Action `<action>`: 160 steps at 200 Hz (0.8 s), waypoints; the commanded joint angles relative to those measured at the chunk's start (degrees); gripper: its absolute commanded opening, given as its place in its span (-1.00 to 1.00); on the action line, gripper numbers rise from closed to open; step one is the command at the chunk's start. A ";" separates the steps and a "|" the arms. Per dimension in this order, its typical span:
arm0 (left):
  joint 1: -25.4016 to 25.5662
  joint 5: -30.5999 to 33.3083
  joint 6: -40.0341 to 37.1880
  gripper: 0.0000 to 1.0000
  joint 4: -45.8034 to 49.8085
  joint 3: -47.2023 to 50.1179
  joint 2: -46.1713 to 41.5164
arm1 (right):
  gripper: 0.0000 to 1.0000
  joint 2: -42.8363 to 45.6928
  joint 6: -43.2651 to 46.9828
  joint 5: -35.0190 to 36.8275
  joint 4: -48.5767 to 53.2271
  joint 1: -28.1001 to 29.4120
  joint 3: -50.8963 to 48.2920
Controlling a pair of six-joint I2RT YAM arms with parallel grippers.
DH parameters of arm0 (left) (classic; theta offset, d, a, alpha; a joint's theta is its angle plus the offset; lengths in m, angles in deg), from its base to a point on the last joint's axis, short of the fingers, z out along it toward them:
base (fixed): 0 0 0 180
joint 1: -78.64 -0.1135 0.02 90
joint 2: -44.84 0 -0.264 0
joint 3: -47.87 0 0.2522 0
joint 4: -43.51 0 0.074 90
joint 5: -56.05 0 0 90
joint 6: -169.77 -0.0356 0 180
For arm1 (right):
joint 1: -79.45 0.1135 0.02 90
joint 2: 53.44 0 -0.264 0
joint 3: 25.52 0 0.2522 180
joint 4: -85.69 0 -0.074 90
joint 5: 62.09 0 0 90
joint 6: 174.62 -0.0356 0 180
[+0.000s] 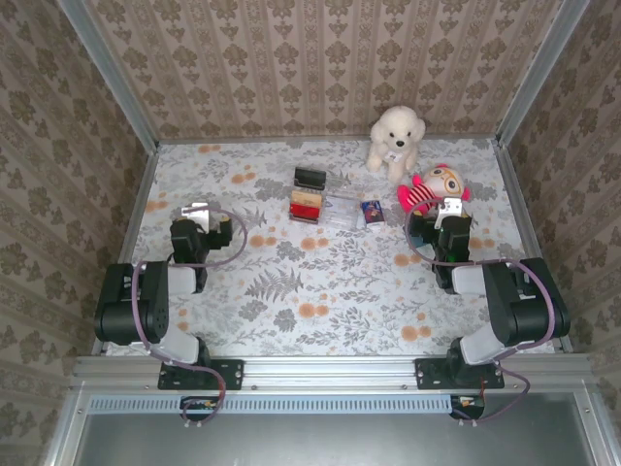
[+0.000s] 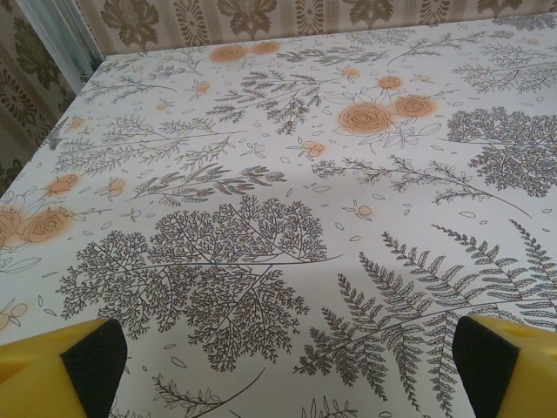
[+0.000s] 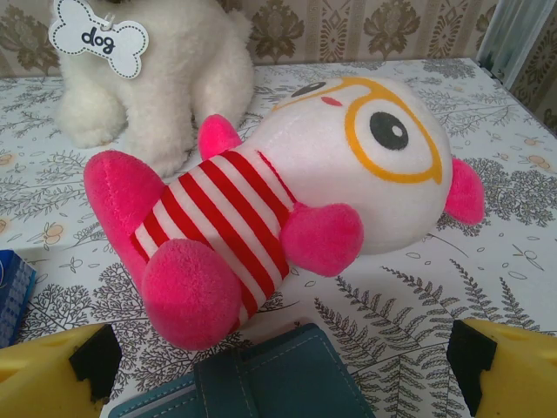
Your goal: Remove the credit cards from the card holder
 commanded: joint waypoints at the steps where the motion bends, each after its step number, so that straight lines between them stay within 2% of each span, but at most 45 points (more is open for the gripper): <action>1: -0.10 0.17 -0.52 1.00 -0.07 -0.92 0.28 | 1.00 -0.38 -0.29 -0.91 -0.96 -0.22 0.13; 160: -0.16 0.16 -0.44 1.00 -0.35 -0.76 0.17 | 1.00 -0.30 -0.38 -0.96 -1.23 -0.29 0.01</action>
